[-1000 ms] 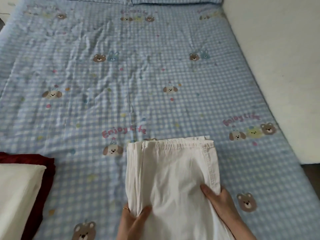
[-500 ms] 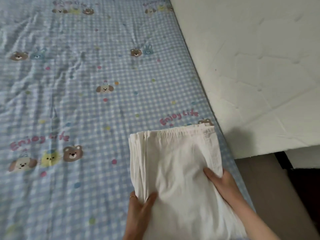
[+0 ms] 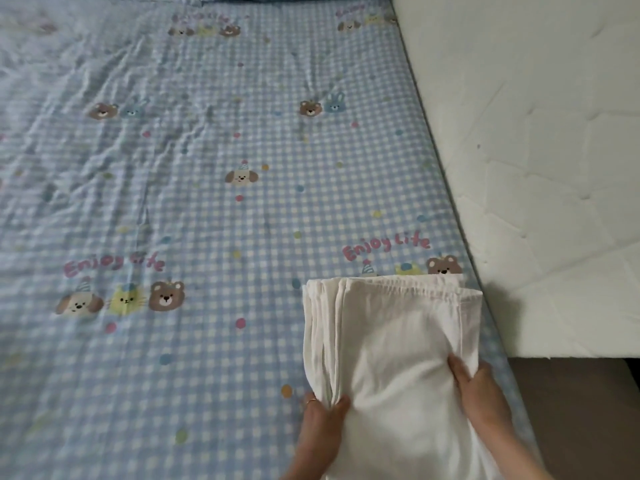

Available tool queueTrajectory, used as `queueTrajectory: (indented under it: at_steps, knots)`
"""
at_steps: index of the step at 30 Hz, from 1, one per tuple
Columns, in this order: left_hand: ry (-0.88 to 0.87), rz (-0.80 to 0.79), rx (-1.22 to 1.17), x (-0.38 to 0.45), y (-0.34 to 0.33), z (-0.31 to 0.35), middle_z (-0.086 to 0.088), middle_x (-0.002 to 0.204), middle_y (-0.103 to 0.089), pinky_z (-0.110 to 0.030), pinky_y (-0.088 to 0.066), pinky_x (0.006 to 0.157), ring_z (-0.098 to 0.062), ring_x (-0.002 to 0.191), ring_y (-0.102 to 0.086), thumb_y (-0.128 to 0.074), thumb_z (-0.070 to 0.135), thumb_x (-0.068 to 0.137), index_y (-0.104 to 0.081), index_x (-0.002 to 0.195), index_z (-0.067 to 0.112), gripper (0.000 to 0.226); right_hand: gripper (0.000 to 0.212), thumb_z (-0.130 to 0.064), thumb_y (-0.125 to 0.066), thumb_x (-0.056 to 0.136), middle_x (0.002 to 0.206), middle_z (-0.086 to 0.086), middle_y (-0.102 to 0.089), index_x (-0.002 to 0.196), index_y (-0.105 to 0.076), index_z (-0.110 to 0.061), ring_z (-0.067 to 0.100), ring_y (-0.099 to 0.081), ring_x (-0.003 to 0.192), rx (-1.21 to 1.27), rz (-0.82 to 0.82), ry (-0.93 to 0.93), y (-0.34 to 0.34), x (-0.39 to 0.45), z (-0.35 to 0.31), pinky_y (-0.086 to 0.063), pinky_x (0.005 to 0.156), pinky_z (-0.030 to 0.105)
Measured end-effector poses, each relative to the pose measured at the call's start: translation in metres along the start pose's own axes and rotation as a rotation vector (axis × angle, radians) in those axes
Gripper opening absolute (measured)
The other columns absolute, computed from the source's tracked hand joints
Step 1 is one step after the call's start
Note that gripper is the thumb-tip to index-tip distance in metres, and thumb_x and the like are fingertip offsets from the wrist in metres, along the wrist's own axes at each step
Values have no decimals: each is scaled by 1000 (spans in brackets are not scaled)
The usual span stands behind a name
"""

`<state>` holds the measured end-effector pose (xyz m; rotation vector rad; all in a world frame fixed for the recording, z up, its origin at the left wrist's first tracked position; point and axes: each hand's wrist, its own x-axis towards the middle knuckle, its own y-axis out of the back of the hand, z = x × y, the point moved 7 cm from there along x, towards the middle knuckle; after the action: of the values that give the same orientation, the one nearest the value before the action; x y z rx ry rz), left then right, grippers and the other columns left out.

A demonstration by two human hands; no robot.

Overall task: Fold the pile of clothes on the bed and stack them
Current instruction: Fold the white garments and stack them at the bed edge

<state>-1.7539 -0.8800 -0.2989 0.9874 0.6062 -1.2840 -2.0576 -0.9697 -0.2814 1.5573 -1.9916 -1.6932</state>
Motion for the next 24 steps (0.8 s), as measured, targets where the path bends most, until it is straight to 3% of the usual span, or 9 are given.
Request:
queueTrajectory:
  at_steps: [3,6,10,12,14,15,16,19,24]
  knots:
    - [-9,-13,80,-22,19,-9,-12,134,-48,-26,-35,98,-26,126,-45,-57,35,90,-34,136,4,60,51,-33,-55,90,116,33,-54,123,-46,6,45,-54,108,-150,125,37,18,-35,-28,-46,87,50]
    - [70,24,70,-43,68,-36,-9,120,-60,-21,-39,94,-17,115,-56,-54,27,92,-51,120,11,32,65,-15,-65,84,126,38,-44,134,-35,12,51,-48,112,-266,170,116,20,-89,-62,-42,89,53]
    - [66,50,129,-63,169,-78,-13,107,-65,-19,-40,96,-20,108,-61,-59,10,90,-55,102,9,12,48,2,-68,75,106,46,-55,115,-52,23,59,-58,95,-151,138,345,-18,-169,-118,-47,81,58]
    - [70,177,139,-77,242,-100,-13,100,-67,-17,-41,87,-18,103,-63,-60,13,89,-54,93,16,8,37,-1,-72,76,88,41,-62,99,-59,24,45,-68,79,-153,-24,486,-66,-210,-158,-52,73,39]
    - [57,329,171,-93,320,-117,-5,93,-68,-18,-43,82,-14,92,-64,-61,22,89,-53,94,23,10,39,3,-87,53,68,29,-66,81,-65,19,31,-69,55,-184,-132,675,-121,-261,-199,-47,62,18]
    - [52,378,185,-100,352,-123,-3,92,-67,-19,-42,80,-14,91,-64,-61,23,89,-54,98,24,11,49,5,-91,42,71,26,-68,84,-66,17,27,-70,58,-198,-199,717,-143,-283,-216,-42,67,8]
    - [46,436,185,-105,388,-135,-3,94,-67,-20,-42,81,-16,94,-64,-60,21,90,-57,103,22,13,56,3,-90,49,87,25,-70,98,-65,14,24,-73,74,-195,-338,714,-171,-309,-236,-35,78,-1]
    - [19,556,173,-111,487,-166,-16,102,-68,-30,-44,81,-29,97,-65,-60,13,89,-64,108,10,19,53,-25,-59,90,134,5,-53,139,-41,-13,10,-54,120,-194,-579,665,-244,-378,-287,-32,92,7]
    - [-49,741,197,-102,650,-201,-15,106,-63,-34,-43,86,-31,103,-60,-61,12,89,-66,108,2,23,48,-36,-48,96,138,-2,-49,140,-38,-21,9,-50,124,-241,-735,630,-361,-486,-365,-38,100,20]
